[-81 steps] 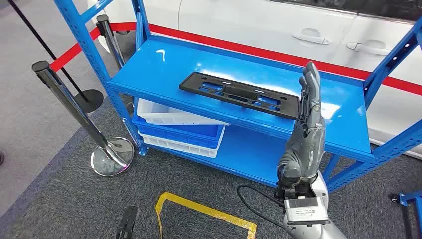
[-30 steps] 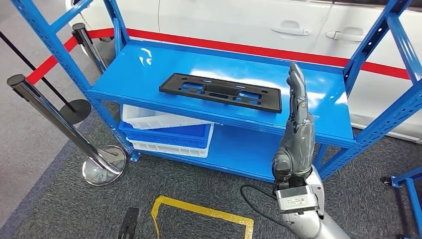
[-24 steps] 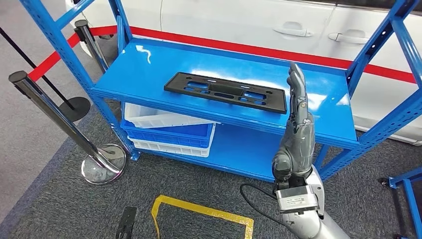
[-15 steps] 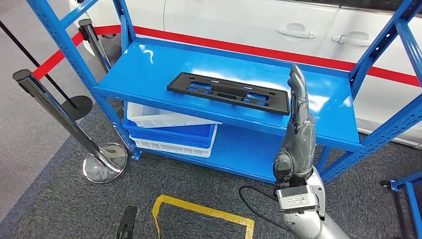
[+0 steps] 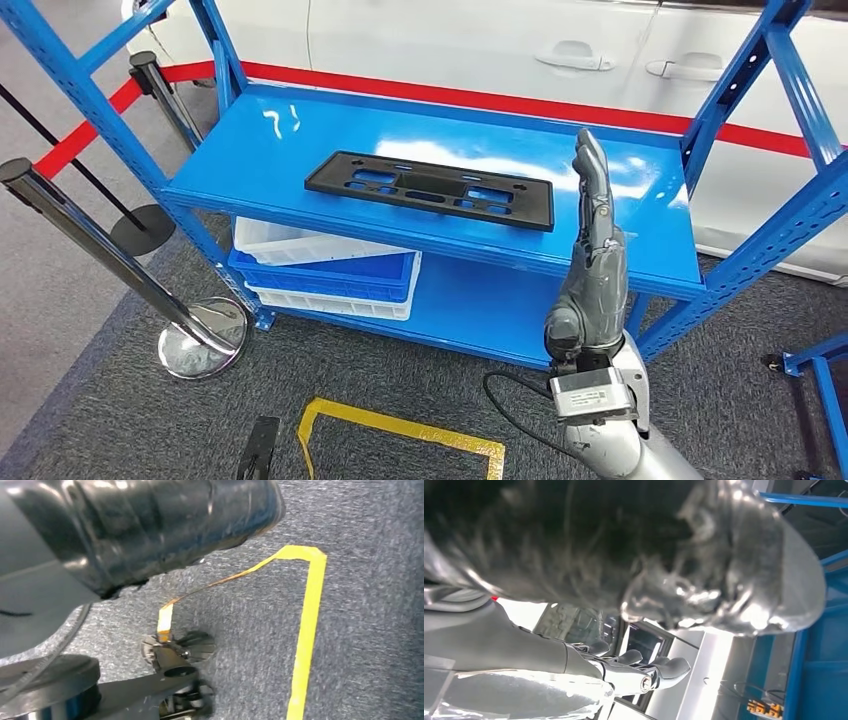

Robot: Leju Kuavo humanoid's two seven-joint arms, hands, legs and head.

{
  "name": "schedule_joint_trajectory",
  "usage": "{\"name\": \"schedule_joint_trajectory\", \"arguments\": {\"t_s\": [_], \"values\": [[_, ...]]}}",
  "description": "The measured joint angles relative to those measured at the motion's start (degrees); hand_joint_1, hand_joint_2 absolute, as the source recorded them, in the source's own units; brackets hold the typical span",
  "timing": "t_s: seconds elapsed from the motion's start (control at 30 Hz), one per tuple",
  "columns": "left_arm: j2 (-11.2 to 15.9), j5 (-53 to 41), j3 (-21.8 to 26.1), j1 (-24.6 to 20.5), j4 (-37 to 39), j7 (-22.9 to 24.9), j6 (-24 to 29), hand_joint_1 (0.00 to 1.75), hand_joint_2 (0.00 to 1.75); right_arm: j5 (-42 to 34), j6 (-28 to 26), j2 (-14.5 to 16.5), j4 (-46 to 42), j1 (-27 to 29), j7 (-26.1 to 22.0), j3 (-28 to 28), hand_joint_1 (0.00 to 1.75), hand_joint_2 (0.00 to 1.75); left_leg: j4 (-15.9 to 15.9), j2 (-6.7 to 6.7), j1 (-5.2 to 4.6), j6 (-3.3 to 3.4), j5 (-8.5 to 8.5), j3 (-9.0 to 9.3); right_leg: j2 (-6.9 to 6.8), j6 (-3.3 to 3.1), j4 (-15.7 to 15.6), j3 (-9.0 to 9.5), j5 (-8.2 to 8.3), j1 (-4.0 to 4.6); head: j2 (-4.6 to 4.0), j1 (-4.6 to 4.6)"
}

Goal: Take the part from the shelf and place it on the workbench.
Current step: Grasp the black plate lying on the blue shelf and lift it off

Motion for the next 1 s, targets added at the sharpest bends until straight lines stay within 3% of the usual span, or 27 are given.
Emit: {"name": "schedule_joint_trajectory", "arguments": {"t_s": [0.07, 0.1, 0.23, 0.27, 0.33, 0.4, 0.43, 0.5, 0.53, 0.57, 0.63, 0.73, 0.77, 0.83, 0.9, 0.93, 0.97, 1.0], "values": [[0.11, 0.01, 0.00, -0.15, 0.00, -0.04, 0.00, 0.00, 0.00, 0.00, 0.00, 0.00, 0.01, -0.02, 0.00, 0.00, 0.00, 0.00, -6.32, -0.04, -0.56, 0.91, 1.88, 3.09, 0.10, 0.39, -0.14, 0.52, -0.52, 0.09, -0.01, 0.02], [0.16, 0.02, 0.00, -0.19, 0.00, -0.07, 0.00, 0.00, 0.00, 0.00, 0.02, 0.00, 0.03, -0.02, 0.00, 0.00, 0.00, 0.00, -7.77, -0.06, -0.77, 1.19, 1.75, 3.78, 0.12, 0.67, -0.12, 0.69, -0.55, 0.09, 0.00, 0.04], [0.08, 0.33, 0.00, -0.05, 0.00, -0.22, -0.01, 0.00, 0.00, -0.07, 0.14, 0.00, 0.18, -0.12, 0.02, 0.00, 0.00, 0.00, -9.71, -0.15, -0.50, 2.05, 1.07, 5.84, -0.02, 1.75, 1.86, 0.45, -1.10, 0.08, 0.01, 0.21], [0.05, 0.37, 0.01, -0.09, 0.00, -0.26, -0.02, 0.00, 0.00, -0.09, 0.14, 0.00, 0.21, -0.16, 0.03, 0.00, 0.00, 0.00, -9.97, -0.16, -0.41, 2.21, 0.97, 6.48, -0.08, 1.86, 4.16, -0.74, -2.16, 0.02, 0.01, 0.27], [0.05, 0.42, 0.02, -0.18, 0.00, -0.30, -0.07, 0.00, 0.00, -0.09, 0.12, 0.00, 0.28, -0.12, 0.07, 0.00, 0.00, 0.00, -10.05, -0.16, -0.40, 2.42, 0.49, 7.16, -0.13, 2.12, 10.98, -4.85, -4.77, -0.13, 0.01, 0.39], [0.06, 0.43, 0.02, -0.09, 0.00, -0.30, -0.14, 0.00, 0.00, -0.09, 0.11, 0.00, 0.38, 0.02, 0.13, 0.00, 0.00, 0.00, -10.02, -0.18, -0.35, 2.36, -0.27, 8.01, -0.14, 2.54, 15.29, -8.49, -5.39, -0.35, 0.01, 0.40], [0.05, 0.40, 0.02, 0.01, 0.00, -0.30, -0.16, 0.00, 0.00, -0.09, 0.10, -0.01, 0.43, 0.05, 0.14, 0.00, 0.00, 0.00, -9.98, -0.20, -0.29, 2.24, -0.74, 8.60, -0.16, 2.76, 14.58, -8.98, -4.09, -0.51, 0.01, 0.42], [0.01, 0.31, 0.02, 0.14, 0.01, -0.30, -0.18, 0.00, 0.00, -0.07, 0.07, -0.02, 0.50, 0.05, 0.16, 0.00, 0.00, 0.00, -9.77, -0.26, -0.12, 1.78, -1.93, 9.82, -0.29, 3.10, 8.09, -7.56, 1.05, -0.91, 0.01, 0.49], [-0.01, 0.23, 0.02, 0.11, 0.01, -0.30, -0.20, 0.00, 0.00, -0.06, 0.04, -0.02, 0.55, 0.04, 0.16, 0.00, 0.00, 0.00, -9.51, -0.28, -0.09, 1.41, -2.57, 10.33, -0.42, 3.18, 4.63, -6.70, 2.67, -0.93, 0.00, 0.54], [0.00, 0.16, 0.02, 0.03, 0.02, -0.28, -0.21, 0.00, 0.00, -0.05, 0.01, -0.01, 0.60, 0.06, 0.16, 0.00, 0.00, 0.00, -9.26, -0.29, -0.11, 0.99, -3.16, 10.53, -0.55, 2.89, 2.29, -6.02, 3.67, -0.88, 0.00, 0.52], [0.02, -0.02, 0.02, -0.16, 0.05, -0.25, -0.24, 0.00, 0.00, -0.04, -0.03, -0.02, 0.65, 0.15, 0.16, 0.01, 0.00, 0.00, -8.72, -0.25, -0.18, 0.19, -3.91, 10.84, -0.59, 1.88, 1.02, -5.61, 3.21, -0.52, 0.01, 0.41], [0.01, -0.18, 0.02, -0.33, 0.07, -0.27, -0.26, 0.00, 0.00, 0.00, -0.04, -0.14, 0.59, 0.05, 0.15, 0.02, 0.00, 0.00, -5.56, -0.19, -0.02, -0.49, -4.07, 9.83, -0.39, 0.36, 0.80, -4.05, 2.74, -0.46, 0.01, 0.20], [-0.01, -0.19, 0.02, -0.41, 0.07, -0.27, -0.28, 0.00, 0.00, 0.01, -0.04, -0.15, 0.57, -0.04, 0.15, 0.02, 0.00, 0.00, -2.77, -0.19, 0.05, -0.70, -4.34, 8.29, -0.40, 0.04, 0.63, -3.33, 2.41, -0.49, 0.01, 0.11], [-0.05, -0.19, 0.02, -0.49, 0.07, -0.27, -0.33, 0.00, 0.00, 0.01, -0.04, -0.15, 0.57, -0.11, 0.16, 0.02, 0.00, 0.00, 4.05, -0.19, 0.14, -1.09, -6.22, 3.54, -0.42, -0.36, 0.46, -2.28, 1.61, -0.37, 0.01, -0.10], [-0.07, -0.18, 0.02, -0.30, 0.07, -0.25, -0.38, 0.00, 0.00, 0.00, -0.04, -0.15, 0.59, -0.07, 0.17, 0.02, 0.00, 0.00, 7.62, -0.20, 0.13, -1.07, -8.08, -0.51, -0.17, -0.51, 0.46, -1.26, 0.71, -0.12, 0.01, -0.10], [-0.06, -0.18, 0.02, -0.19, 0.08, -0.24, -0.37, 0.00, 0.00, 0.00, -0.04, -0.15, 0.60, -0.06, 0.17, 0.02, 0.00, 0.00, 6.93, -0.21, 0.03, -0.81, -7.67, -1.34, -0.01, -0.55, 0.46, -0.62, 0.23, 0.01, 0.01, -0.11], [-0.05, -0.19, 0.02, -0.14, 0.08, -0.24, -0.33, 0.00, 0.00, 0.00, -0.04, -0.15, 0.60, -0.06, 0.17, 0.02, 0.00, 0.00, 4.49, -0.23, -0.18, -0.37, -5.90, -1.25, 0.11, -0.55, 0.44, 0.07, -0.26, 0.12, 0.01, -0.09], [-0.02, -0.20, 0.02, -0.15, 0.09, -0.25, -0.28, 0.00, 0.00, 0.00, -0.04, -0.15, 0.61, -0.05, 0.17, 0.02, 0.00, 0.00, 0.86, -0.24, -0.51, 0.22, -2.90, -0.56, 0.17, -0.52, 0.38, 0.71, -0.73, 0.19, 0.01, -0.10]]}}
